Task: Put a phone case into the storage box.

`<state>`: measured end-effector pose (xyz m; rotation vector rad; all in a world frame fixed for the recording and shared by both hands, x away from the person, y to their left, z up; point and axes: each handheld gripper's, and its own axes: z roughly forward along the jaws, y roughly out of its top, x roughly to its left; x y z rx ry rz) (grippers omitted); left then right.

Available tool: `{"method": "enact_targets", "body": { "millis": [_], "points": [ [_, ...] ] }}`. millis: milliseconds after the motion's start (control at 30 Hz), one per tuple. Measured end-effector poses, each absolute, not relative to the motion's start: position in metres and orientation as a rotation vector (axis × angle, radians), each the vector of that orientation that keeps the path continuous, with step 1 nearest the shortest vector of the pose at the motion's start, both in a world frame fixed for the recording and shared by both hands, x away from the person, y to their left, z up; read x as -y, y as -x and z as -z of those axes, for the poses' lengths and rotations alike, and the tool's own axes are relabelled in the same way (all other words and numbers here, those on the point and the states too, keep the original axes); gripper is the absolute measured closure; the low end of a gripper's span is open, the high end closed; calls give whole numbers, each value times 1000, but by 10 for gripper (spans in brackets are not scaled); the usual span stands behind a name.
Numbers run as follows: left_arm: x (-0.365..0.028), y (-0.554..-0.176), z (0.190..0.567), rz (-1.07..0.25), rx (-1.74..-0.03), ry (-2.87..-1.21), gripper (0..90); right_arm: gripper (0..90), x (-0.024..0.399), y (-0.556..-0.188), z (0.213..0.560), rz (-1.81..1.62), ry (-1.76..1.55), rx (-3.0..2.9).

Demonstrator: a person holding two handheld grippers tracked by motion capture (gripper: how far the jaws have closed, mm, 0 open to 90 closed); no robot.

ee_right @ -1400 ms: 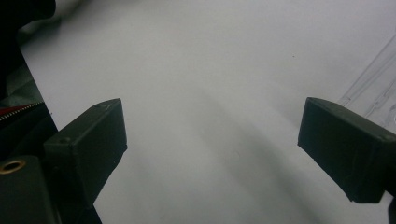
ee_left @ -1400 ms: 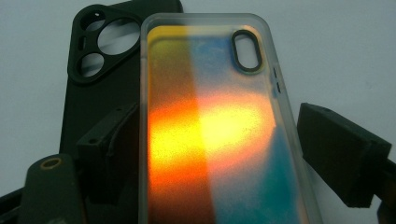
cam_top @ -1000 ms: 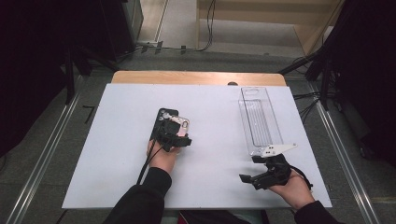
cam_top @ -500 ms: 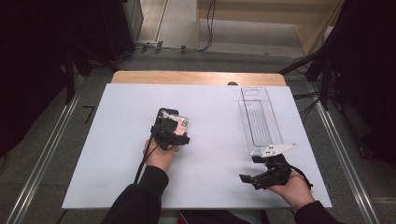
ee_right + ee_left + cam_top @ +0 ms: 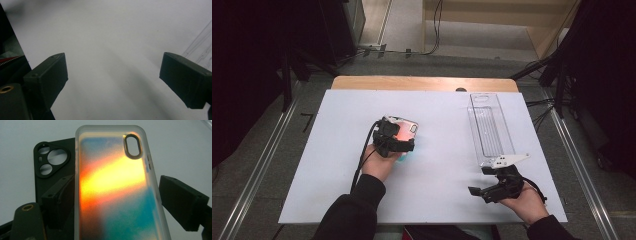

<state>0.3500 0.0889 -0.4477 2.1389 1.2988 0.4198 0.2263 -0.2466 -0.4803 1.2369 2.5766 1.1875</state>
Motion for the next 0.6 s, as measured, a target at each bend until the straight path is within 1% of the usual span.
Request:
{"method": "enact_targets", "body": {
  "millis": [233, 400, 600],
  "points": [
    [-97, -346, 436, -279, -1220, -2099, 168, 64, 247, -226, 480, -1203, -1236, -2574],
    [-108, -341, 425, -256, -1155, -2064, 168, 64, 246, -226, 479, -1214, -1236, -2570],
    [-113, -330, 422, -239, -1083, -2049, 168, 64, 244, -227, 475, -1266, -1256, -2547]
  ]
}}
